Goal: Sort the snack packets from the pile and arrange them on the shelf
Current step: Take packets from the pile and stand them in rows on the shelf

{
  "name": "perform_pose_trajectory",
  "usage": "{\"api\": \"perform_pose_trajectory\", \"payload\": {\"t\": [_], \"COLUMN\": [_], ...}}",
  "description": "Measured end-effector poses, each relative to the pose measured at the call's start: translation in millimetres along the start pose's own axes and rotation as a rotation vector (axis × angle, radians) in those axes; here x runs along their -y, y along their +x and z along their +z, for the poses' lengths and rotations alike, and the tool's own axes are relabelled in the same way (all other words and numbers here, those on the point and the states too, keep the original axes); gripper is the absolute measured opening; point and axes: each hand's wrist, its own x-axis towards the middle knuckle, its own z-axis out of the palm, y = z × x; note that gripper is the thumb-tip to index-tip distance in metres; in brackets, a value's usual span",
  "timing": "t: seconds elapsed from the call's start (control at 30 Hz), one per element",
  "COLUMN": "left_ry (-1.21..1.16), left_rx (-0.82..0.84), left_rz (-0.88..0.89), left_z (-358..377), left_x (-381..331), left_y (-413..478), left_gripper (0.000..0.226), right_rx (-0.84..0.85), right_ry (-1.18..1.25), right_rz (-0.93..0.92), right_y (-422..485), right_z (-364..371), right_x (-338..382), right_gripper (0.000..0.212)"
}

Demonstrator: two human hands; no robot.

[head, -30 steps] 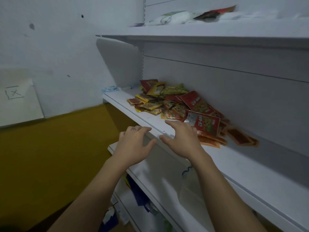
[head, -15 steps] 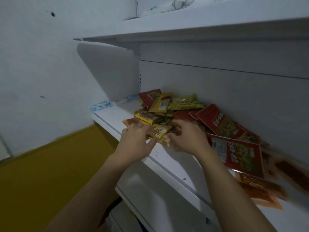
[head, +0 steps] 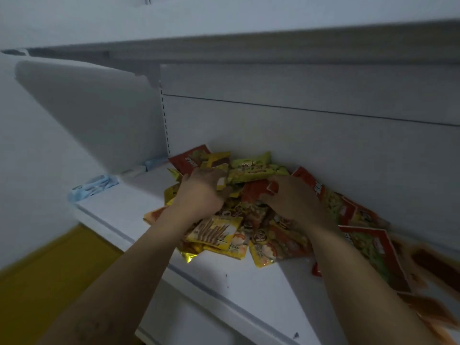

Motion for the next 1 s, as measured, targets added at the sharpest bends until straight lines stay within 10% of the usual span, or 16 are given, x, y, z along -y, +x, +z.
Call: {"api": "perform_pose_trajectory", "payload": {"t": [1.0], "left_ry": [0.202], "left_rx": [0.318], "left_rz": [0.437], "left_z": [52], "left_x": [35], "left_y": [178], "left_gripper": [0.044], "right_rx": [-0.144], "right_ry": [0.165], "right_rz": [0.519], "right_y": [92], "right_z": [69], "right_x": [54], "right_gripper": [0.068]}}
